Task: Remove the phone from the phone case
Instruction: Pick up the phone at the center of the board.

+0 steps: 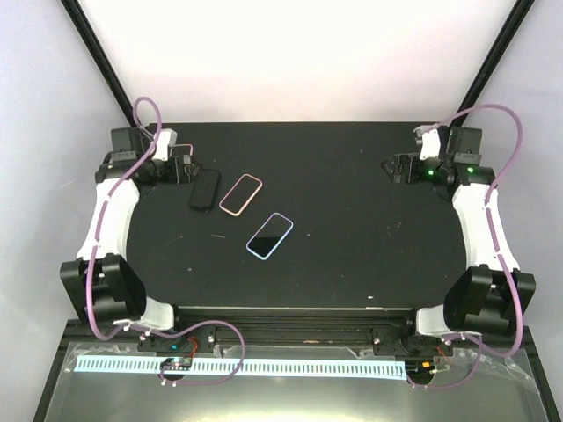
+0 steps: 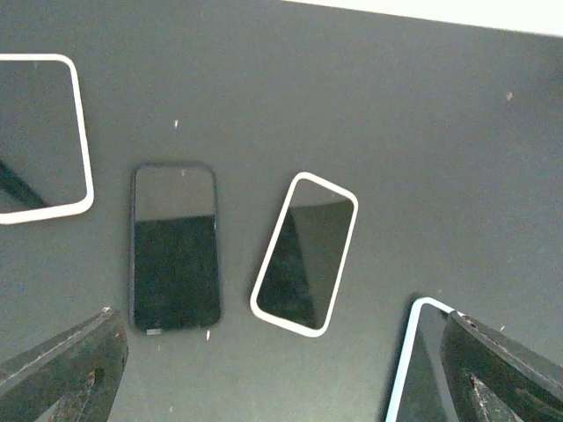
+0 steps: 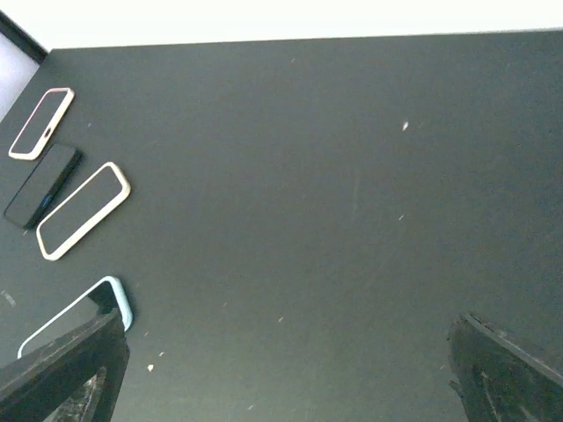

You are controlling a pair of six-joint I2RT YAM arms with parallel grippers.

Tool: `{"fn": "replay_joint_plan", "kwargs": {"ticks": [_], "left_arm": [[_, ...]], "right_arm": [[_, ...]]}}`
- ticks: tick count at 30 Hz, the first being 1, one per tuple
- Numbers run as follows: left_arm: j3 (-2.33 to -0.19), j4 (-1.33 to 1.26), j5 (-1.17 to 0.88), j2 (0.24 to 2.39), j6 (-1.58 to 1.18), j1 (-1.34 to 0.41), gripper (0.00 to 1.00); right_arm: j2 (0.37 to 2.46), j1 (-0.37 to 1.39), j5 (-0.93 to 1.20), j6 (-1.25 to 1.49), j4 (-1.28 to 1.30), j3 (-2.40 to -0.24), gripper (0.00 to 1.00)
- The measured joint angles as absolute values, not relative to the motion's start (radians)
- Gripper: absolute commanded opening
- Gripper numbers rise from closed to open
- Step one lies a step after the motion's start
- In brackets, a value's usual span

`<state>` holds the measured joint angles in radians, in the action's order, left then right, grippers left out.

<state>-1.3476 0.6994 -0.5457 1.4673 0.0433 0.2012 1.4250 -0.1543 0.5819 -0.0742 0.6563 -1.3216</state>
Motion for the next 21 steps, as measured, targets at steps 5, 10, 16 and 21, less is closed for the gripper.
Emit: {"fn": "replay_joint_plan", "kwargs": {"ticks": [5,10,16,21], "left_arm": [[-1.248,0.700,-0.423,1.394,0.057,0.141,0.99],[-1.251,0.704,-0.327,1.414,0.079,0.117,0.99],[-1.362,0.729,-0.203,1.590,0.084,0.113,0.99],[-1.573,0.770,-0.140,1.824,0.077,0.130,0.99]], "right_arm": [[1.364,-0.112,0.582,-0.065,0.652,-1.234,1.00],[1.350,-0.088,0.580,-0.065,0.651,-1.227,1.00],[1.348,-0.078,0.577,-0.065,0.649,-1.227,1.00],[1.343,-0.074,0.577,-0.057,0.642,-1.227,1.00]]}}
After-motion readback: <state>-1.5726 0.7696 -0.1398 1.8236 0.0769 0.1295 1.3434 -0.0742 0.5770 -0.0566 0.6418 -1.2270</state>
